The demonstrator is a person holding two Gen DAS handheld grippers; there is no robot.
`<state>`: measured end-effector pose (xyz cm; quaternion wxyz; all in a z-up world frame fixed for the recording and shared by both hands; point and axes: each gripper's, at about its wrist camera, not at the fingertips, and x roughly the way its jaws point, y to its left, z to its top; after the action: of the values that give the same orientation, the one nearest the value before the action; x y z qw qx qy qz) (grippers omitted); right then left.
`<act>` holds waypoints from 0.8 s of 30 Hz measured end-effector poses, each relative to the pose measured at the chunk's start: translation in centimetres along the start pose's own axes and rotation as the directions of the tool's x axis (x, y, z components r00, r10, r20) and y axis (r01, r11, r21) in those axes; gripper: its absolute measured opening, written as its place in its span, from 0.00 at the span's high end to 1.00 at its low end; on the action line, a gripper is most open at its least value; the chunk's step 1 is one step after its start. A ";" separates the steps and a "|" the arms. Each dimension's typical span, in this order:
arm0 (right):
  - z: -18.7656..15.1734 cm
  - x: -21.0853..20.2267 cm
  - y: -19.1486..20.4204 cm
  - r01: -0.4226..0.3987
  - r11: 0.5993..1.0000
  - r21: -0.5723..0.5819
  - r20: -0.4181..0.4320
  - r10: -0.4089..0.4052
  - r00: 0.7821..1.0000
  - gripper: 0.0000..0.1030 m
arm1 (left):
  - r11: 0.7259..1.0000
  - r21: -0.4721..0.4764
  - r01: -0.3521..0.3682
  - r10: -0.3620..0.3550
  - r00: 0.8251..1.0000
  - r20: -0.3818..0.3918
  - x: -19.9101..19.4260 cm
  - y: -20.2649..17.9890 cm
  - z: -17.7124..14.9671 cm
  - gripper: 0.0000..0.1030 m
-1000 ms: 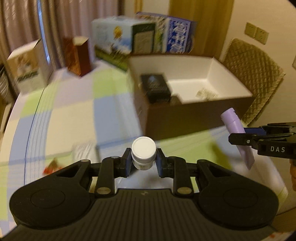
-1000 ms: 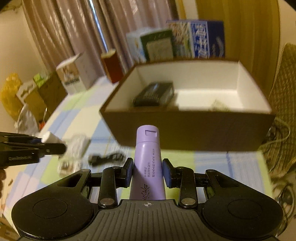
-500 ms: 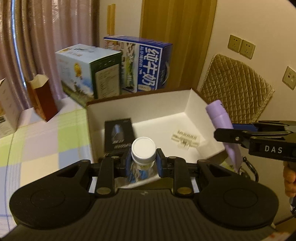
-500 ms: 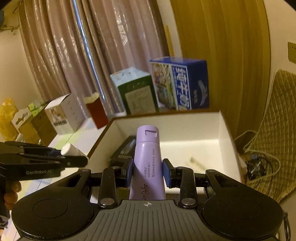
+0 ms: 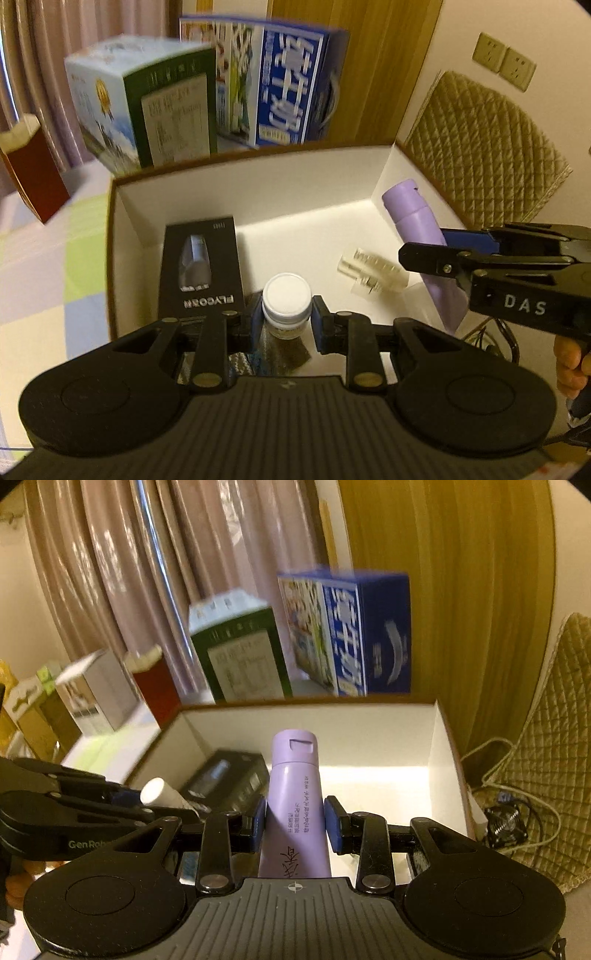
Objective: Organize objects
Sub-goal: 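Carry the bottle and tube over the brown box with both grippers, then open the left gripper to drop the bottle while the right gripper releases the tube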
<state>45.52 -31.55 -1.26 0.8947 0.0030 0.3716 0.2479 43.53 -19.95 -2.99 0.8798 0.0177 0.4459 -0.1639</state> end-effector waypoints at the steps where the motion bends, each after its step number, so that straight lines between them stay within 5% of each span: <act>1: -0.3 0.5 -0.2 -0.004 1.000 -0.004 -0.019 0.003 1.000 0.70 | 1.000 -0.001 -0.001 0.001 1.000 -0.012 0.5 0.0 -0.1 0.78; 13: -1.8 6.6 -2.3 -0.023 1.000 0.021 -0.297 0.028 0.954 0.70 | 0.999 0.030 0.025 -0.020 0.990 -0.142 4.7 -0.7 -0.8 0.78; 24: -1.9 6.9 -3.6 0.012 0.998 0.063 -0.298 0.007 0.955 0.70 | 0.998 0.037 0.055 -0.047 0.980 -0.192 6.4 -1.2 -0.8 0.78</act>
<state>49.99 -31.94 -7.88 0.8283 -0.0062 0.5098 0.2323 46.10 -22.67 -8.42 0.8279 0.0405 0.5249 -0.1935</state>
